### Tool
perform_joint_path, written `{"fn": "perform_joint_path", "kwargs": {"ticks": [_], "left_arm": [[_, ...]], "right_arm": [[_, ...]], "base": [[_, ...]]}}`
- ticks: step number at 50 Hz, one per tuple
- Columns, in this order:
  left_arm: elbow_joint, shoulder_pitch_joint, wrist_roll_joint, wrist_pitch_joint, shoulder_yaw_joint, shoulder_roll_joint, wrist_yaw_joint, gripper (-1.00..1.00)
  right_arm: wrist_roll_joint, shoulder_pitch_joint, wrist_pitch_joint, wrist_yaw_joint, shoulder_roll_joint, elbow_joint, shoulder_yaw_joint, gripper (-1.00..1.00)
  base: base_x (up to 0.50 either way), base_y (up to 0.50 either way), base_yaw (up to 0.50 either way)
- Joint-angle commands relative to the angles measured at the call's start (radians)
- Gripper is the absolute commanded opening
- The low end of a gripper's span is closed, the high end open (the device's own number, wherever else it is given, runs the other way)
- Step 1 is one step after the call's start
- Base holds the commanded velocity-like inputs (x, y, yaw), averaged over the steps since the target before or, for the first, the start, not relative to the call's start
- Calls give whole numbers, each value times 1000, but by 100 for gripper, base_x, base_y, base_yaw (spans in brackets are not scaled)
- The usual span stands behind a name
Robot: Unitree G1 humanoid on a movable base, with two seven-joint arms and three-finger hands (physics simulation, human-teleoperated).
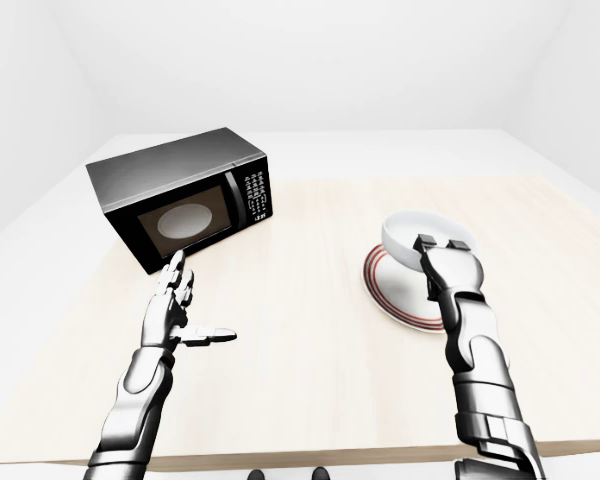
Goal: Pick up the white bowl and put it on the plate.
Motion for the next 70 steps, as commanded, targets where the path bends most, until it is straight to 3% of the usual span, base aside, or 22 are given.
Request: {"fn": "perform_joint_path", "kwargs": {"ticks": [1, 6, 25, 27, 34, 50, 63, 67, 70], "left_arm": [[4, 0, 1, -2, 0, 0, 0, 100], [-9, 4, 1, 7, 0, 0, 0, 100], [11, -2, 0, -7, 2, 1, -1, 100], [1, -1, 0, 2, 0, 0, 0, 100], [8, -5, -1, -3, 2, 1, -1, 100], [-15, 2, 1, 14, -1, 0, 0, 100], [-18, 6, 3, 14, -2, -1, -1, 100], [0, 2, 2, 2, 0, 0, -2, 100], [-11, 4, 1, 11, -1, 0, -2, 100]], "right_arm": [[21, -59, -6, -58, -19, 90, 14, -100], [20, -89, -3, -70, -24, 134, 29, -100], [32, -98, -5, -126, -22, 222, 56, -100], [31, -100, -5, -131, -22, 230, 58, -100], [32, -99, -8, -145, -18, 247, 65, -100], [34, -85, 1, -129, -16, 222, 61, -100], [39, -68, -1, -134, -22, 222, 53, -100], [40, -63, -2, -138, -22, 224, 52, -100], [41, -57, -3, -143, -19, 227, 53, -100]], "base": [[0, 0, 0], [0, 0, 0], [0, 0, 0], [0, 0, 0], [0, 0, 0], [0, 0, 0], [0, 0, 0], [0, 0, 0], [0, 0, 0]]}}
